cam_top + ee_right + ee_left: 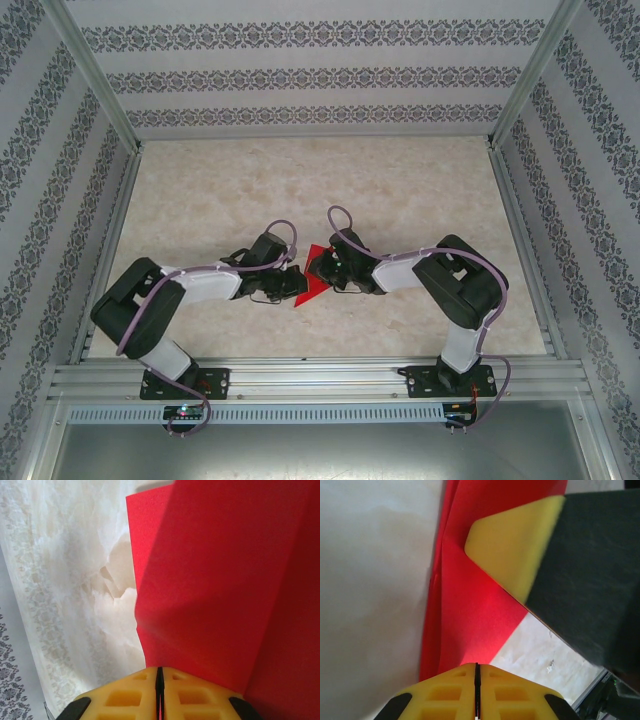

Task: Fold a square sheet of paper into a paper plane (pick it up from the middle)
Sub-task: Fourth fold the wing at the center of the table.

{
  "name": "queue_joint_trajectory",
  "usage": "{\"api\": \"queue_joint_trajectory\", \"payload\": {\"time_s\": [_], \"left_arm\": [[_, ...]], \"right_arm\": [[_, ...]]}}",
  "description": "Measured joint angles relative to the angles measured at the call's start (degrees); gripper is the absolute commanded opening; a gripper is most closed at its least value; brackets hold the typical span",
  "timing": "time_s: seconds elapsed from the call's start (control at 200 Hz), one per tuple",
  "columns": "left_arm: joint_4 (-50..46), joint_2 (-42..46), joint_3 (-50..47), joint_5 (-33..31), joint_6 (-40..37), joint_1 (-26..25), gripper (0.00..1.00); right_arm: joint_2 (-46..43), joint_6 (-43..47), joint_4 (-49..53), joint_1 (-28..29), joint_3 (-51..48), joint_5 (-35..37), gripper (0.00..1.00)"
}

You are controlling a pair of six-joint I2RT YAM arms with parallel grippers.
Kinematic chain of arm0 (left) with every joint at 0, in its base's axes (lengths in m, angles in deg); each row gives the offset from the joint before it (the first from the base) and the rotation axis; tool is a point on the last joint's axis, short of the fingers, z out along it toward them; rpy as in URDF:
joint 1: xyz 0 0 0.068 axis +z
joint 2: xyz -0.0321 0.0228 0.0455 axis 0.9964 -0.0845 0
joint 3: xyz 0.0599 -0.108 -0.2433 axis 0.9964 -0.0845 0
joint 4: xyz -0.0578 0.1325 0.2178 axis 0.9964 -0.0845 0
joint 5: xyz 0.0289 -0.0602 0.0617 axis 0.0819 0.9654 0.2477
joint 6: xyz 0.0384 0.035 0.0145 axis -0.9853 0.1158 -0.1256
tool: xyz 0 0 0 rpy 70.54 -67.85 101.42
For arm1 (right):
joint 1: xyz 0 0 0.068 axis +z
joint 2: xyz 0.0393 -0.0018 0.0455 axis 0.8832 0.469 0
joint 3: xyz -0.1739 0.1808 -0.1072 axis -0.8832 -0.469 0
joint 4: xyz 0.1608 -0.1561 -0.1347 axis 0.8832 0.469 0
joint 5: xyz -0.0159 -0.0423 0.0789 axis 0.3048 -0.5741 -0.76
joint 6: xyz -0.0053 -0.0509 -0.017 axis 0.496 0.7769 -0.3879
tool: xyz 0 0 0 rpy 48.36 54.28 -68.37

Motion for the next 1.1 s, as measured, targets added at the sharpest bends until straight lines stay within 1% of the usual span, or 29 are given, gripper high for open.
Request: {"api": "queue_joint_trajectory", "payload": {"time_s": [0.225, 0.335, 0.455, 0.595, 0.639, 0.684, 0.724, 0.769, 0.914, 1.024, 1.099], "left_arm": [[-0.5, -1.3, 0.5, -0.8, 0.4, 0.0, 0.1], [-2.4, -1.6, 0.5, -2.3, 0.0, 0.0, 0.05], [-3.9, -1.6, 1.0, -3.4, -1.5, 0.0, 0.04], [-5.8, -1.2, 1.6, -4.6, -3.3, 0.0, 0.03], [-6.0, -1.3, 1.7, -4.6, -3.8, 0.0, 0.03], [-6.1, -1.4, 1.8, -4.6, -4.2, 0.0, 0.02], [-6.1, -1.4, 1.8, -4.6, -4.3, 0.0, 0.02], [-6.1, -1.4, 1.8, -4.6, -4.5, 0.0, 0.02], [-6.3, -1.7, 2.1, -4.4, -4.8, 0.0, 0.02], [-6.7, -1.8, 2.4, -4.4, -5.0, 0.0, 0.01], [-6.9, -1.8, 2.4, -4.4, -5.4, 0.0, 0.01]], "right_arm": [[0.0, 0.2, -0.1, 0.0, 0.0, -0.2, 0.14], [-0.1, 0.9, -0.1, -0.2, 0.0, -0.6, 0.15], [-0.7, 3.4, 1.1, -0.9, 0.2, -1.7, 0.16], [-3.1, 8.0, 5.6, -3.0, 0.8, -3.8, 0.17], [-4.3, 9.5, 6.7, -3.7, 1.2, -4.3, 0.16], [-5.7, 10.8, 7.7, -4.1, 1.4, -4.7, 0.12], [-7.1, 11.6, 8.4, -4.2, 1.4, -4.9, 0.04], [-8.4, 12.6, 9.3, -4.1, 1.7, -5.2, 0.0], [-8.4, 13.6, 11.3, -1.5, 3.6, -5.2, 0.0], [-6.3, 13.5, 11.3, 1.1, 4.2, -5.0, 0.0], [-4.2, 13.2, 11.2, 1.6, 4.2, -4.9, 0.0]]}}
